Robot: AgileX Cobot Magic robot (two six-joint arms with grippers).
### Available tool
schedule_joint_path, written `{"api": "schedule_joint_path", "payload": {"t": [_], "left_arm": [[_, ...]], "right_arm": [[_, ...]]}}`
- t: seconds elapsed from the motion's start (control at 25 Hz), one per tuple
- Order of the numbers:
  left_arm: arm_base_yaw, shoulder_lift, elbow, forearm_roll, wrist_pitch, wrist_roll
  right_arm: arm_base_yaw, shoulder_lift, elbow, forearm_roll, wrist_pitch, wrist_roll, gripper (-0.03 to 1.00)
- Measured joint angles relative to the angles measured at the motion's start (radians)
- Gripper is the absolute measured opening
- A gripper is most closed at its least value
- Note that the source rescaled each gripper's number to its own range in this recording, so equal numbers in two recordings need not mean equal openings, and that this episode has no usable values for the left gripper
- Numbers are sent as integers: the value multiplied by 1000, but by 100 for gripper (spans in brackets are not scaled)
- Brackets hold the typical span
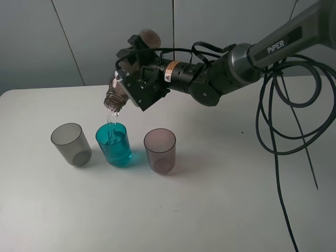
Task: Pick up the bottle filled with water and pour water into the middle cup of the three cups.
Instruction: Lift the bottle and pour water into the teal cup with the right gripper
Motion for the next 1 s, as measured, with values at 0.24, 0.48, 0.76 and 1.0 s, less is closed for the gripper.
{"api": "schedule_joint_path", "payload": {"t": [0.24, 0.48, 0.76, 1.0], "left_arm": [[0, 0, 0, 0, 0, 0], [0, 0, 0, 0, 0, -4], [0, 0, 0, 0, 0, -4], [0, 0, 0, 0, 0, -4]], "right_arm": [[0, 0, 0, 2, -4, -14, 2], [0, 0, -2, -6, -12, -29, 2], [2, 0, -2, -54, -31, -33, 2], [8, 0, -2, -120, -42, -60, 2]]}}
